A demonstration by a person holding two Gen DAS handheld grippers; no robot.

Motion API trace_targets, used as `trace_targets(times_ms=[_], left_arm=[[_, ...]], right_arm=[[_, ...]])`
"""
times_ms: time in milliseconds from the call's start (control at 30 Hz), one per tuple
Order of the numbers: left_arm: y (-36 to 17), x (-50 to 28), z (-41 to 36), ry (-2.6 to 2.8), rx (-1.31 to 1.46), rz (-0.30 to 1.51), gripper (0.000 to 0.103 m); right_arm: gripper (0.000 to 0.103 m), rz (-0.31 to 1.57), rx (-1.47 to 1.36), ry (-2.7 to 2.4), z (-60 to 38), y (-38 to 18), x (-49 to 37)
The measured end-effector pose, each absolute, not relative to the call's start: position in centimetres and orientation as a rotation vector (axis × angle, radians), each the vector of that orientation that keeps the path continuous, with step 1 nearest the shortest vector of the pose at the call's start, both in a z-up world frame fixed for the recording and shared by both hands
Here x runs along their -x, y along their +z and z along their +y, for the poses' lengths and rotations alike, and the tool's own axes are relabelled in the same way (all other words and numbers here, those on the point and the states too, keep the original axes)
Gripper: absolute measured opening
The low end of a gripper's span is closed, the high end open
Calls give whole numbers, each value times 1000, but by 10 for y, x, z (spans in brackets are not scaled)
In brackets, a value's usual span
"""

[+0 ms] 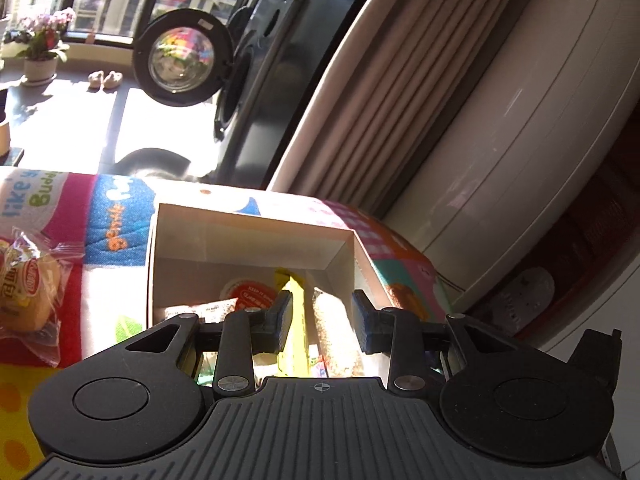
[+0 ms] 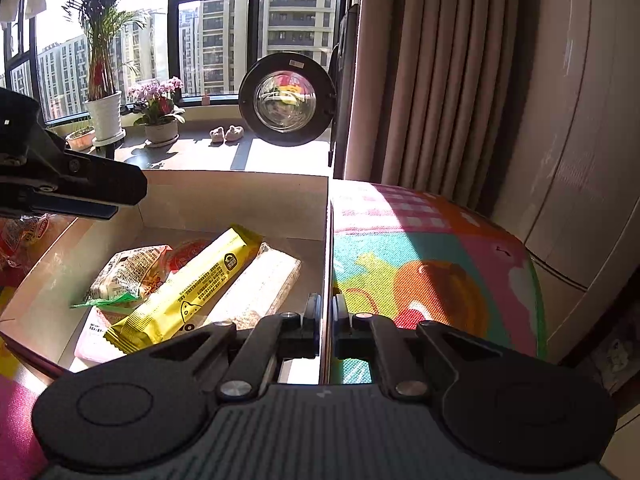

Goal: Organize objects
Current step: 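Lower the grain-stick packet into the box and open the left gripper, then reach the left gripper to the wrapped round bun packets and grasp one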

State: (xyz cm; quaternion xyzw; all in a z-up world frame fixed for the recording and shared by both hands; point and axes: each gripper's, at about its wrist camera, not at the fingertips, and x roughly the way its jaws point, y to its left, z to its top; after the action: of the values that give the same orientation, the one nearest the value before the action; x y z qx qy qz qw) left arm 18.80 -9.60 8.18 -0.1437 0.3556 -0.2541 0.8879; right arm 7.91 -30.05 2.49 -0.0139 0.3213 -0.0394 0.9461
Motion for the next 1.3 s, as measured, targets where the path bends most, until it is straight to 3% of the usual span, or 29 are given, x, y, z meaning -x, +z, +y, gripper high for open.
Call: trace_targets(times_ms=[233, 700, 1033, 1300], left_arm=[[91, -181, -34, -287, 311, 627, 35], [59, -183, 25, -96, 254, 776, 35], [41, -144, 90, 40, 322, 715, 34], [76, -135, 99, -98, 204, 558, 34]], right_arm=[[6, 660, 47, -88, -299, 24, -82], [6, 686, 80, -101, -294, 23, -80], [6, 663, 39, -137, -293, 18, -74], [6, 685, 48, -123, -293, 16, -78]])
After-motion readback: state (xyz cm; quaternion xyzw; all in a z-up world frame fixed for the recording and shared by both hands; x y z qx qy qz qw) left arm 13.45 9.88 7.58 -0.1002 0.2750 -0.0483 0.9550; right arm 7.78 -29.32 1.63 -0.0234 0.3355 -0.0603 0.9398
